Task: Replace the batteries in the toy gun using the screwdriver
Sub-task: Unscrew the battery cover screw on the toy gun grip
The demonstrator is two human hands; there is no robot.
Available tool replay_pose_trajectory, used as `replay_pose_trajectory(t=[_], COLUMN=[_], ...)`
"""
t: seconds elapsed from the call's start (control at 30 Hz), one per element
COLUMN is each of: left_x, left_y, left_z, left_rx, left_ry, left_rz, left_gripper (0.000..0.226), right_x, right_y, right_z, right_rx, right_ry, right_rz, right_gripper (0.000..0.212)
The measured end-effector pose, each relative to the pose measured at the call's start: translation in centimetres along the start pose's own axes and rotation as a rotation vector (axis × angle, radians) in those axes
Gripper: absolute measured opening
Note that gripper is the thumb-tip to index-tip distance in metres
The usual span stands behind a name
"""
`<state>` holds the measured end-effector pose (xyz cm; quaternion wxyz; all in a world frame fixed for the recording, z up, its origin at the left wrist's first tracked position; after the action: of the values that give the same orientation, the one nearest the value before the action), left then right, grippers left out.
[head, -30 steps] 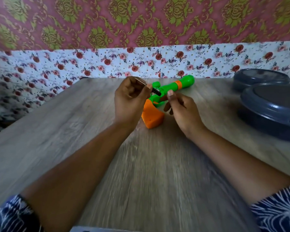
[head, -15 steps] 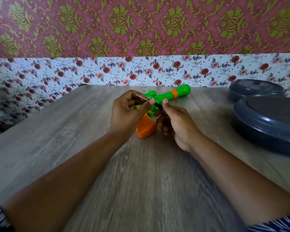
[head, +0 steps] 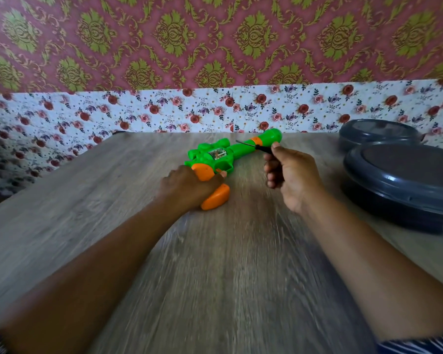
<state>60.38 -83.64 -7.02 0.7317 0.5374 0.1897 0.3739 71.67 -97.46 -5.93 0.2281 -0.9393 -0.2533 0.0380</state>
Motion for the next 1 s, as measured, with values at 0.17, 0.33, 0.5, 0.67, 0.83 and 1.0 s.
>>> replay_pose_trajectory(t=[0.17, 0.33, 0.5, 0.67, 0.83, 1.0], left_x=[0.8, 1.5, 2.0, 1.7, 1.7, 1.1], left_y=[0.7, 0.5, 0.1, -0.6, -1.0, -0.8], left_z=[0.4, -0.9, -2.3, -1.9, -1.6, -1.2], left_rx=[0.082, -0.065, -0.346, -0.616, -0.836, -1.104], left_ry=[-0.006, 0.112, 0.085, 0.03, 0.025, 0.082], left_rz=[-0.091, -0.033, 0.062, 0.064, 0.029, -0.073], left_gripper=[0.05, 0.053, 0.046, 0.035, 0.045, 0.05], right_x=[0.1, 0.0, -0.3, -1.5, -2.5, -3.0], right_y=[0.2, -0.1, -0.5, -1.7, -2.6, -3.1], right_z=[-0.4, -0.2, 0.1, 0.6, 1.0, 1.3], right_rx=[-0.009, 0.028, 0.009, -0.07, -0.126, -0.119], right_ry=[0.0, -0.02, -0.002, 0.031, 0.045, 0.069], right_rz=[-0.017, -0.085, -0.155, -0.256, -0.265, -0.298], right_gripper=[0.026, 0.015, 0.013, 0.01, 0.008, 0.013])
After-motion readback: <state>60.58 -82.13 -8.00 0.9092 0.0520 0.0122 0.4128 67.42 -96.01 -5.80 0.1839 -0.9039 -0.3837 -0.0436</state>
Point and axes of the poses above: each hand's wrist, its own x-axis towards the middle knuckle, its own y-axis out of the back of the hand, z = x × y, the point moved 1 cm from there along x, towards the middle knuckle, and after that the axes turned 12 degrees about x, right-handed, at the moved point
